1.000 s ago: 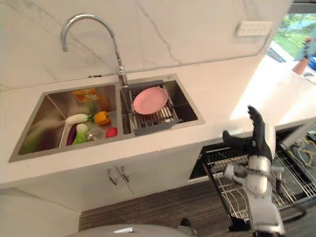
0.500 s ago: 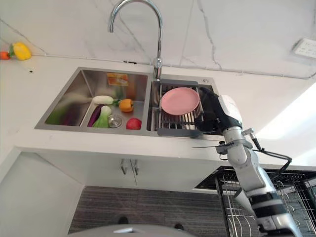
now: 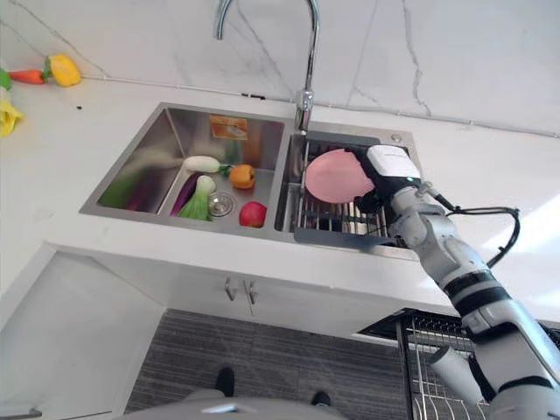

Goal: Place the dishes in the dishwasher.

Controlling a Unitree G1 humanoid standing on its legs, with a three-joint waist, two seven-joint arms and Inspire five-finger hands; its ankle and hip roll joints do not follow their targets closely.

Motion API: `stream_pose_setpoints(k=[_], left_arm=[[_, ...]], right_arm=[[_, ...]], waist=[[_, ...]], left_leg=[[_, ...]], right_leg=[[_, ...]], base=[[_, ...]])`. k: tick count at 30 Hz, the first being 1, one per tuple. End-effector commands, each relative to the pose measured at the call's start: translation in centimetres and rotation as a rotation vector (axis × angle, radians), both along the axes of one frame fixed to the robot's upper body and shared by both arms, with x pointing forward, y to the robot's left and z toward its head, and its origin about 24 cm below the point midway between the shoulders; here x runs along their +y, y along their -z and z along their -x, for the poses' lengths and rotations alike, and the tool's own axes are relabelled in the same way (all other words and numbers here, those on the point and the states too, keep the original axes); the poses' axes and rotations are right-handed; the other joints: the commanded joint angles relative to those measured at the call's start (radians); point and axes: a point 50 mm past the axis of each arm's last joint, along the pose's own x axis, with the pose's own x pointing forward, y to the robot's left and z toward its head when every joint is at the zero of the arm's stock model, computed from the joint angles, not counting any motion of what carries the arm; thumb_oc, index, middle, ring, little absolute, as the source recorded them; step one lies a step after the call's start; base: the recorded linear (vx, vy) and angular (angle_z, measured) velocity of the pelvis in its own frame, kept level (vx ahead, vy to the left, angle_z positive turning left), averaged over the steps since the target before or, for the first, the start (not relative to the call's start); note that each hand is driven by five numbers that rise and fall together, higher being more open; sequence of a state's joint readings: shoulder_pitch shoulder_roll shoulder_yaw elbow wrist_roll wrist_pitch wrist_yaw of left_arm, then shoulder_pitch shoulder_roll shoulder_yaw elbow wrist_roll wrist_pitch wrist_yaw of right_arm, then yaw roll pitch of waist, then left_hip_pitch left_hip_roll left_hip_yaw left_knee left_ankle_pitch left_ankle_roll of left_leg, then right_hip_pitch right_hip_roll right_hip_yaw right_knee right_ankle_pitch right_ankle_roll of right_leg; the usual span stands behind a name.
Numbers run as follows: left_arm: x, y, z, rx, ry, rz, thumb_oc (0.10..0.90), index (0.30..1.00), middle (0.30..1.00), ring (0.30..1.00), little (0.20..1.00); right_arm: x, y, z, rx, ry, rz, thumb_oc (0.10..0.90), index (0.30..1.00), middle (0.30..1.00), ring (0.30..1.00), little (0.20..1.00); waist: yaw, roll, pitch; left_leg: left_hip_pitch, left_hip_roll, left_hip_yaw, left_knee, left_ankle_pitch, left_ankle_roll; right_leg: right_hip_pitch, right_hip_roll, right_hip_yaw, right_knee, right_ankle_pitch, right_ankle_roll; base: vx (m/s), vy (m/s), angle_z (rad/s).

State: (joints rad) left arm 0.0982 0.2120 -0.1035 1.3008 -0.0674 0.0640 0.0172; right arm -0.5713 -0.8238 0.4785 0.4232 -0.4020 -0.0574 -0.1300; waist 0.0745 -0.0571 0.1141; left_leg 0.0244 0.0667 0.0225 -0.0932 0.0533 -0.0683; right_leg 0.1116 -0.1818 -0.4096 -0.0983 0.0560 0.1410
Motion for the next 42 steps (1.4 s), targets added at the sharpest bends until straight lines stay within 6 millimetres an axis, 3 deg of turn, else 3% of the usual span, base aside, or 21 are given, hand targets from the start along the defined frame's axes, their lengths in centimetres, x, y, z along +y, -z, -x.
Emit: stream_pose_setpoints(k=[1,15,21,24,28,35,36,37,39,42], left_arm=[[-1.2,0.2,-0.6,0.005,0.105,0.011,0.8,0.9,0.9,0.9,0.9],[0.2,0.1,1.4,0.054,0.019,-0.037,0.8,0.9,0.9,0.9,0.9],[-0.9,0.3,0.3,0.035,0.064,-0.034,0.8,0.9,0.9,0.9,0.9],[-1.2,0.2,-0.8,0.013,0.189,-0.046,0.8,0.9,0.9,0.9,0.9],[0.3,-0.2,-1.7,-0.03,0.276,-0.095,0.8,0.9,0.9,0.9,0.9],[0.4,-0.3,-2.0,-0.055,0.294,-0.111,0.8,0.9,0.9,0.9,0.9],[0.5,-0.3,-1.9,-0.054,0.299,-0.112,0.8,0.9,0.9,0.9,0.9],[0.5,-0.3,-1.9,-0.054,0.299,-0.112,0.8,0.9,0.9,0.9,0.9],[0.6,-0.4,-1.8,-0.057,0.305,-0.122,0.8,0.9,0.9,0.9,0.9],[0.5,-0.4,-1.8,-0.057,0.306,-0.123,0.8,0.9,0.9,0.9,0.9]], right_arm=[[0.7,-5.9,-2.0,-0.236,-0.015,0.082,0.8,0.9,0.9,0.9,0.9],[-1.0,-3.6,-1.5,-0.173,0.053,0.118,0.8,0.9,0.9,0.9,0.9],[-0.5,-3.0,-1.5,-0.182,0.043,0.143,0.8,0.9,0.9,0.9,0.9],[-0.2,-2.6,-1.7,-0.207,0.04,0.197,0.8,0.9,0.9,0.9,0.9],[-0.1,-2.1,-2.1,-0.243,0.046,0.33,0.8,0.9,0.9,0.9,0.9],[0.3,-0.5,-2.8,-0.211,0.068,0.416,0.8,0.9,0.9,0.9,0.9],[0.3,-0.4,-2.8,-0.212,0.069,0.421,0.753,0.829,0.829,0.829,0.829],[0.3,-0.4,-2.8,-0.212,0.069,0.421,0.753,0.829,0.829,0.829,0.829],[0.2,0.5,-2.7,-0.197,0.079,0.442,0.4,0.3,0.3,0.3,0.3],[0.0,1.1,-2.8,-0.174,0.095,0.455,0.4,0.3,0.3,0.3,0.3]], waist=[[0.027,0.029,-0.034],[0.038,0.029,-0.035],[0.039,0.021,-0.038],[0.041,0.02,-0.04],[0.051,0.03,-0.035],[0.069,0.034,-0.027],[0.07,0.034,-0.027],[0.07,0.034,-0.027],[0.08,0.036,-0.025],[0.083,0.035,-0.025]], left_leg=[[0.078,0.062,0.09,0.023,-0.083,-0.033],[0.088,0.068,0.075,0.025,-0.091,-0.039],[0.097,0.067,0.077,0.023,-0.094,-0.038],[0.095,0.067,0.074,0.019,-0.093,-0.039],[0.084,0.067,0.067,0.015,-0.091,-0.042],[0.071,0.065,0.051,0.013,-0.086,-0.046],[0.07,0.065,0.049,0.013,-0.085,-0.046],[0.07,0.065,0.049,0.013,-0.085,-0.046],[0.063,0.065,0.038,0.014,-0.082,-0.048],[0.06,0.064,0.032,0.014,-0.081,-0.048]], right_leg=[[-0.009,0.005,0.045,0.011,-0.057,0.03],[0.013,0.016,0.027,0.011,-0.076,0.023],[0.016,0.018,0.03,0.011,-0.078,0.023],[0.015,0.02,0.028,0.011,-0.08,0.023],[0.008,0.016,0.019,0.011,-0.081,0.027],[0.004,0.015,0.007,0.011,-0.08,0.027],[0.004,0.014,0.005,0.011,-0.08,0.027],[0.004,0.014,0.005,0.011,-0.08,0.027],[0.003,0.014,-0.004,0.011,-0.079,0.027],[0.004,0.014,-0.009,0.011,-0.079,0.027]], base=[[0.0,0.0,0.0],[0.01,-0.009,0.01],[0.02,-0.006,0.01],[0.0,0.0,0.0],[0.0,0.0,0.0],[-0.01,-0.005,0.07],[0.0,-0.013,0.11],[0.0,-0.006,0.11],[-0.01,-0.01,0.09],[-0.01,-0.012,0.05]])
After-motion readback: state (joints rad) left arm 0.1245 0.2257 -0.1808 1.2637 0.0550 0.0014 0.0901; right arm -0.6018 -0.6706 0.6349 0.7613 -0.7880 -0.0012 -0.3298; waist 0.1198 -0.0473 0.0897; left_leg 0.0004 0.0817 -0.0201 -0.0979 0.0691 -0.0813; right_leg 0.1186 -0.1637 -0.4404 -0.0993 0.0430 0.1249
